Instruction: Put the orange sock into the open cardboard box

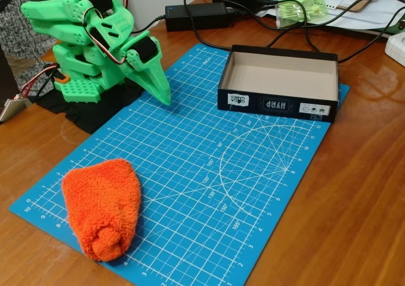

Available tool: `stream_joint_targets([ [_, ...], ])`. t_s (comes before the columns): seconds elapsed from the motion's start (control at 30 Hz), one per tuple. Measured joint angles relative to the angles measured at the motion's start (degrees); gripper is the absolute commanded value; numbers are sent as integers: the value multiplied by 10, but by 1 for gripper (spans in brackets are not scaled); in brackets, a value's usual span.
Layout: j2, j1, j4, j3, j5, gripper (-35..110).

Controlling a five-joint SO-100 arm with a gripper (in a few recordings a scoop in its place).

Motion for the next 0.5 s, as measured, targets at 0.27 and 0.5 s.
stream_joint_targets([
  [0.27,0,11,0,0,0,0],
  [0.5,0,9,0,0,-2,0],
])
